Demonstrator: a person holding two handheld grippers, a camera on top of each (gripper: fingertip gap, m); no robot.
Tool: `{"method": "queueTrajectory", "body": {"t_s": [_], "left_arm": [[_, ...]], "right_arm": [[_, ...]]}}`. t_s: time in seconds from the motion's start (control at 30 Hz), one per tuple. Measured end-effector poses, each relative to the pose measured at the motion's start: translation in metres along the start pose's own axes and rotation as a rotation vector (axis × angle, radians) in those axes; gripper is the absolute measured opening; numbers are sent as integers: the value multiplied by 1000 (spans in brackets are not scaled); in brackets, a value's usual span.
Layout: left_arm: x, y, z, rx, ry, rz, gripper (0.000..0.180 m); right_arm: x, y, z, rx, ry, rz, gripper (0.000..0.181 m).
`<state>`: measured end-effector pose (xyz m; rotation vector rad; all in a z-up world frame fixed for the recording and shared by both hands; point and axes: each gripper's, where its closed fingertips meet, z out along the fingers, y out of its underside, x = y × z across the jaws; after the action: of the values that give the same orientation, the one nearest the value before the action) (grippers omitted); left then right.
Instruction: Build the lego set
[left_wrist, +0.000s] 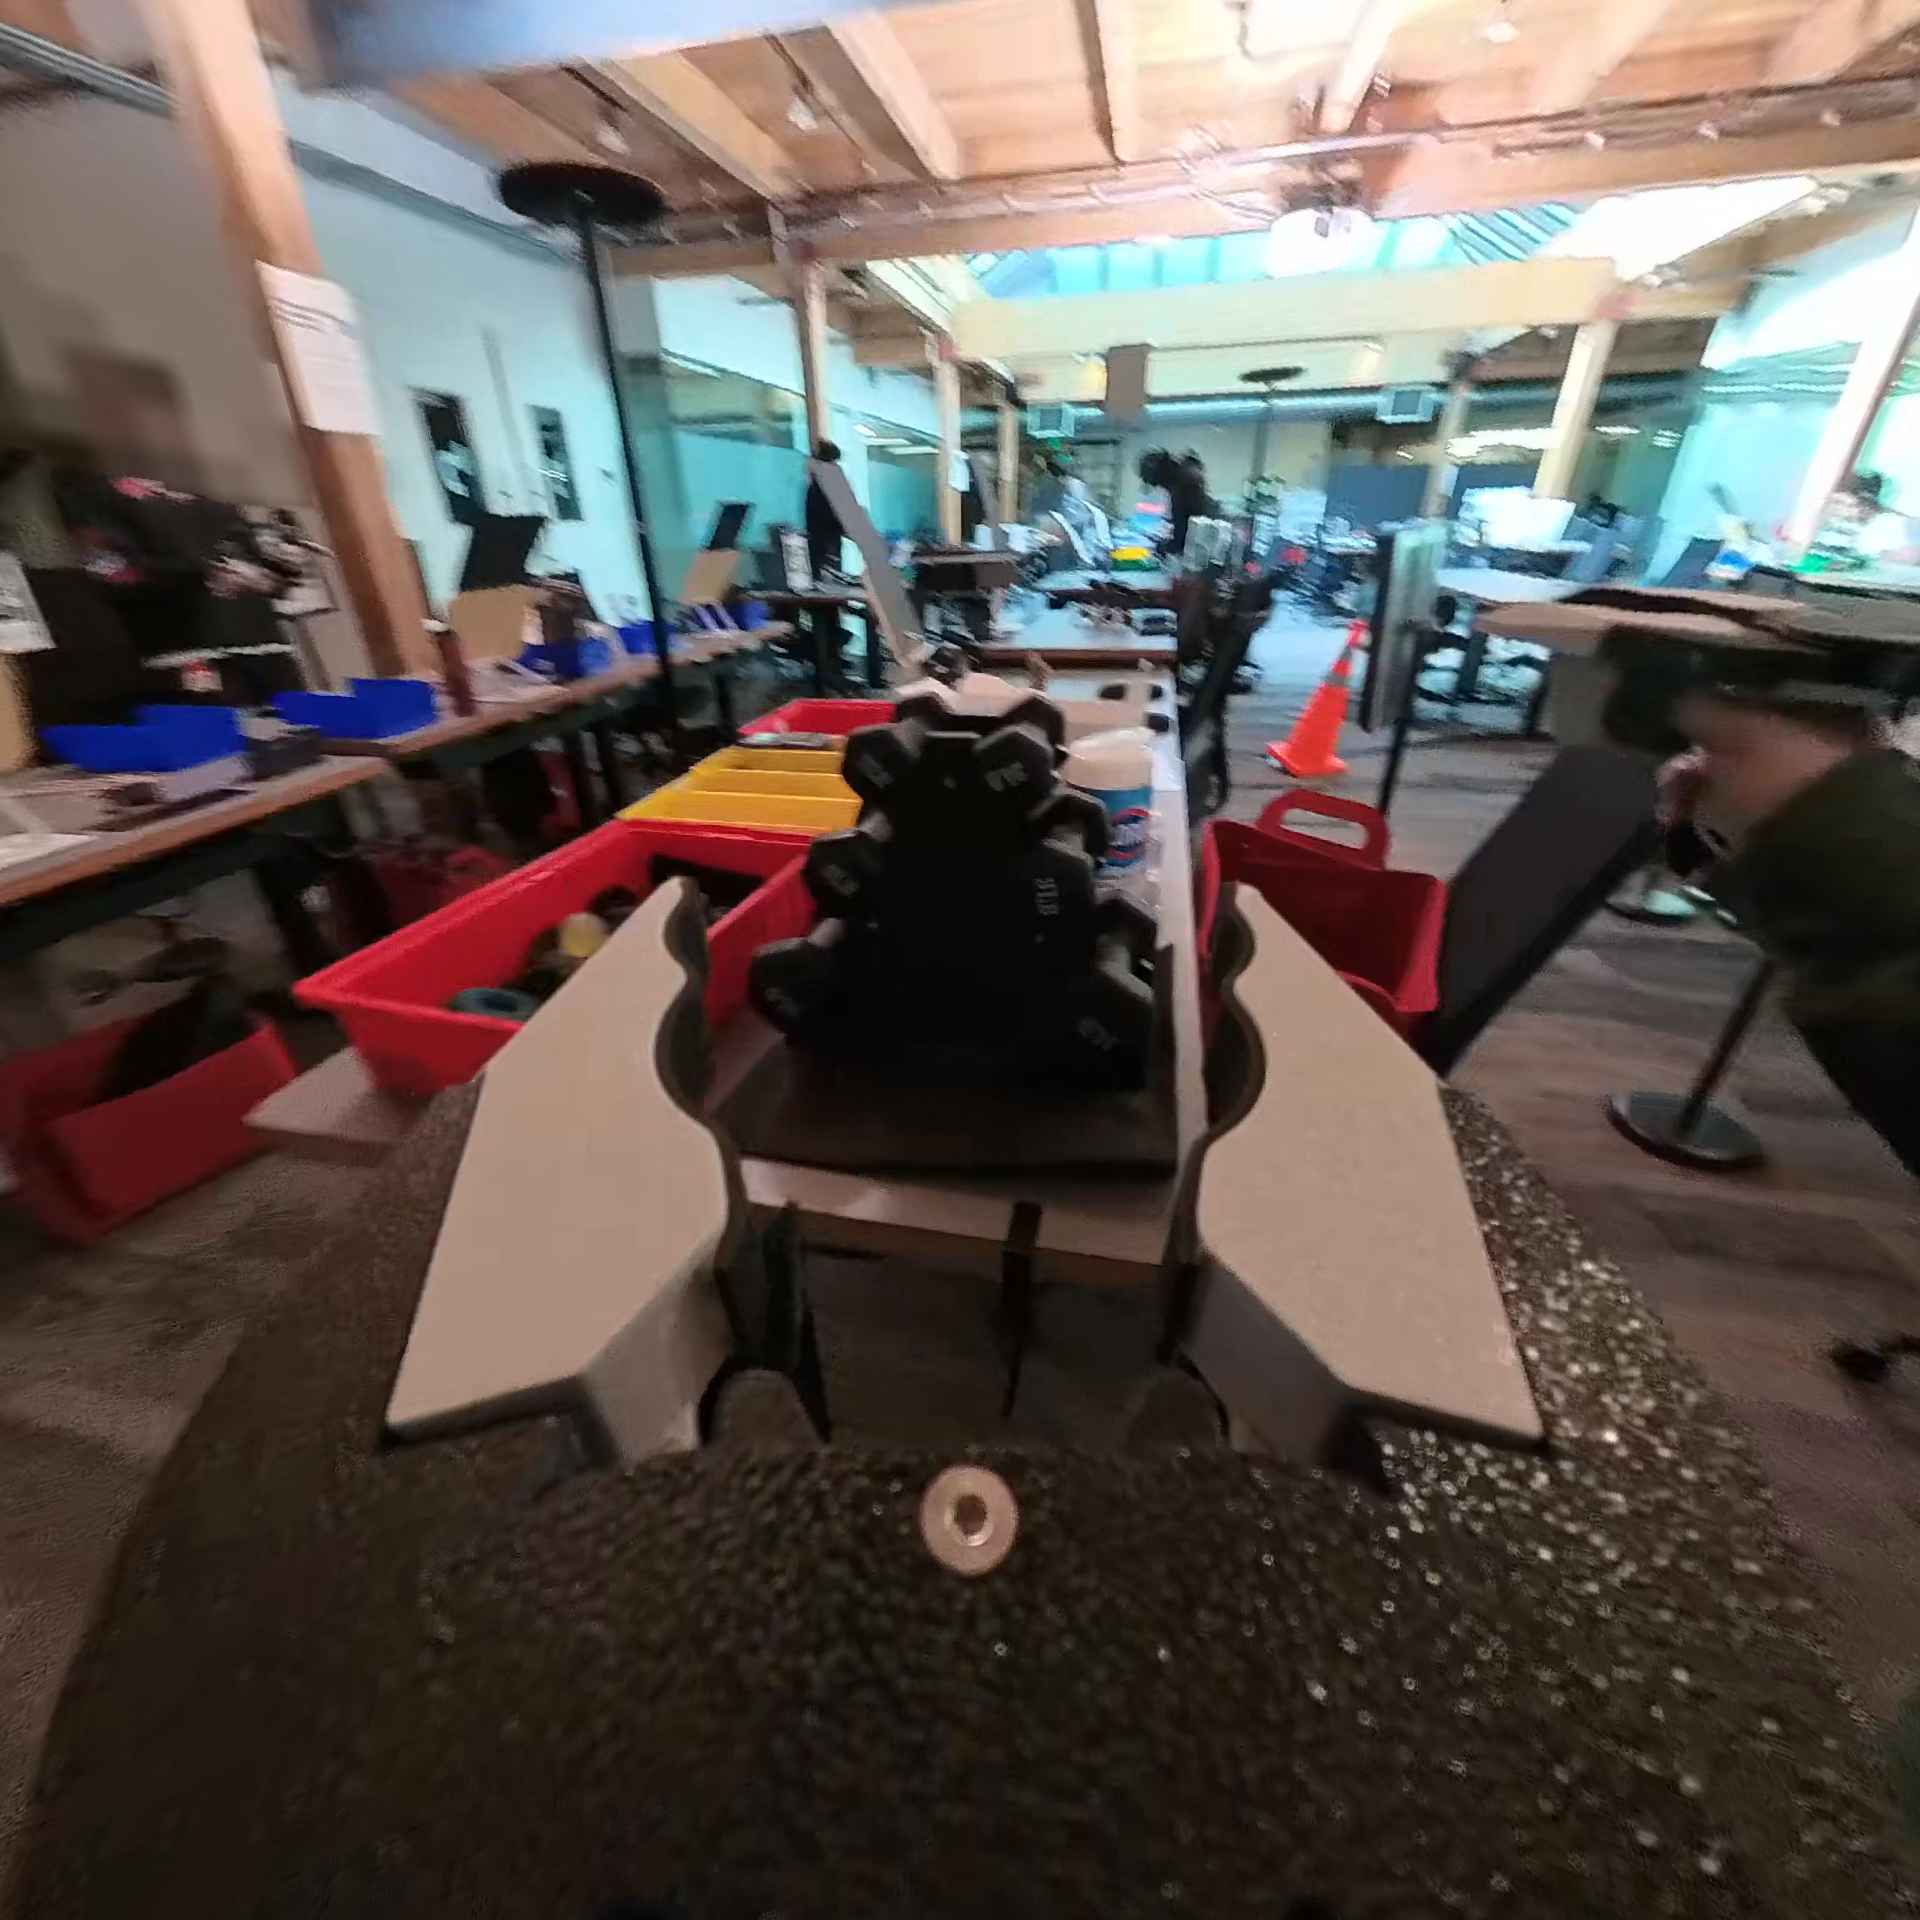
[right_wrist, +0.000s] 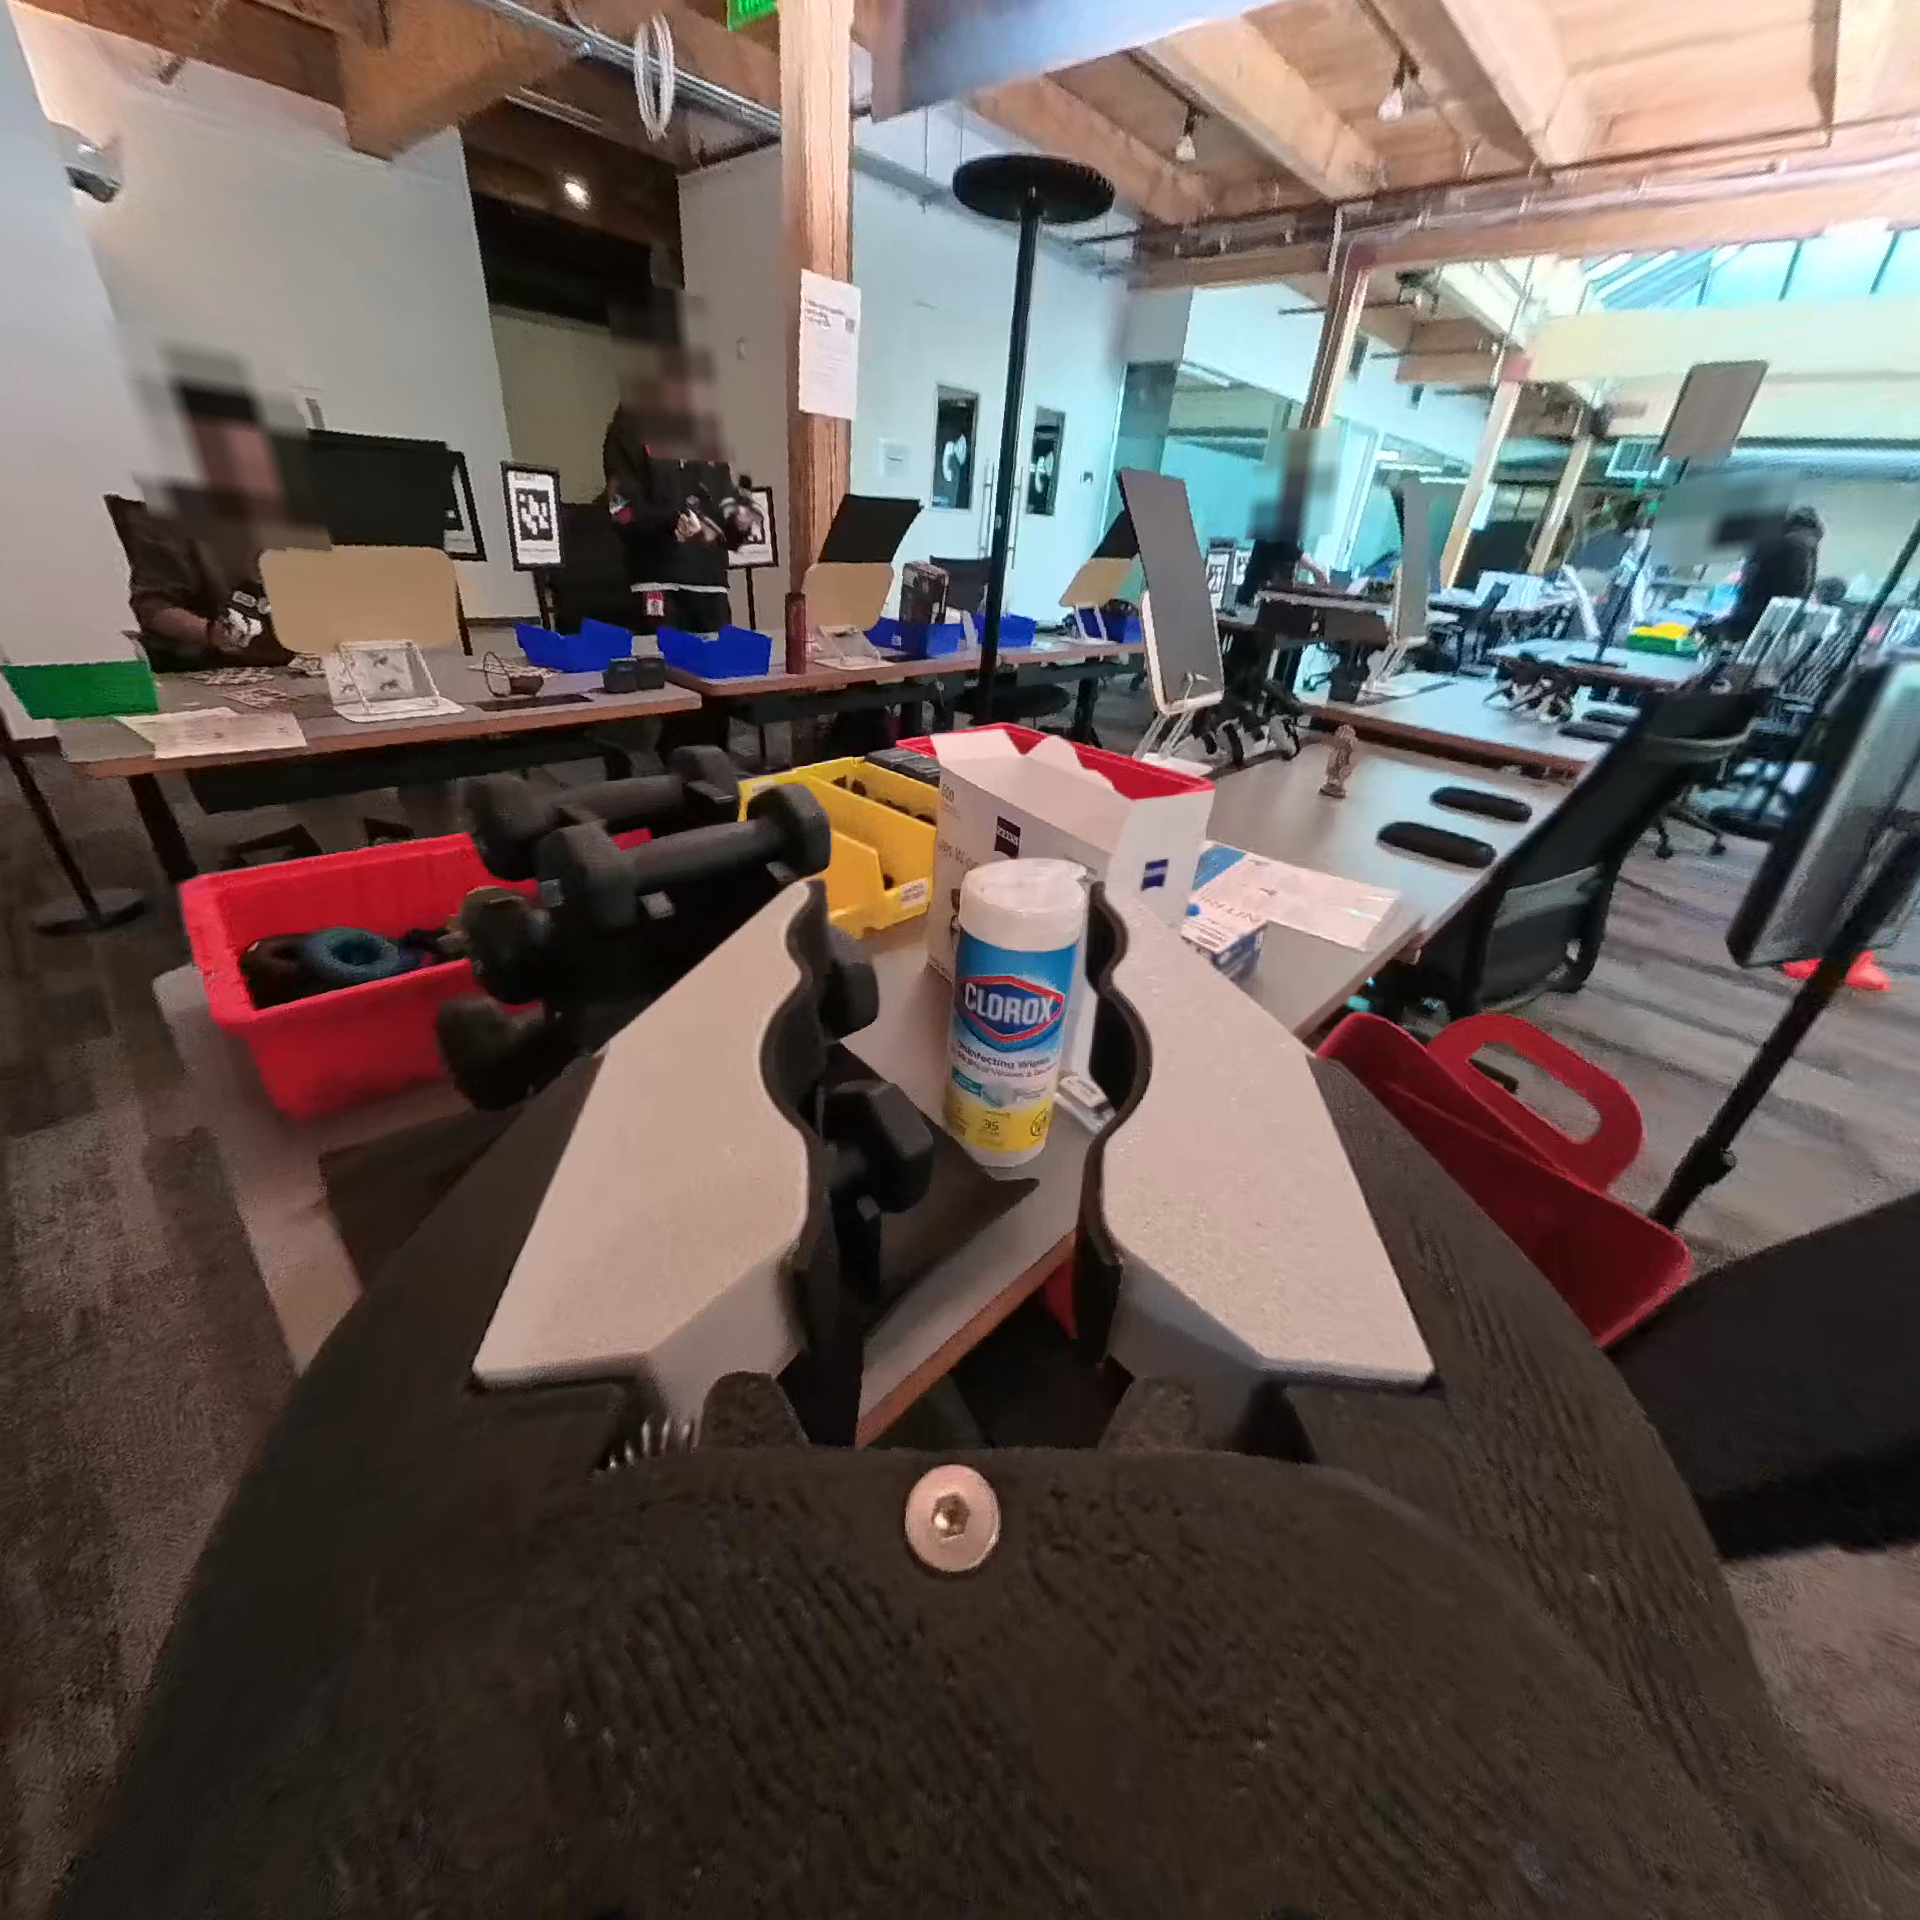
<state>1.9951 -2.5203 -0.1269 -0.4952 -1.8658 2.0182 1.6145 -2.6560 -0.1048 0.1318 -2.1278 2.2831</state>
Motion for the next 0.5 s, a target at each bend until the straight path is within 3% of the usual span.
{"method": "queueTrajectory", "body": {"t_s": [0.17, 0.3, 0.5], "left_arm": [[13, 24, 103, -15, 244, 15, 82], [52, 32, 187, -31, 519, -15, 78], [137, 32, 275, -39, 750, 103, 61]], "right_arm": [[22, 21, 55, -42, 49, -34, 31], [36, 28, 85, -81, 8, -68, 2], [52, 51, 130, -158, -154, -183, 0]]}}
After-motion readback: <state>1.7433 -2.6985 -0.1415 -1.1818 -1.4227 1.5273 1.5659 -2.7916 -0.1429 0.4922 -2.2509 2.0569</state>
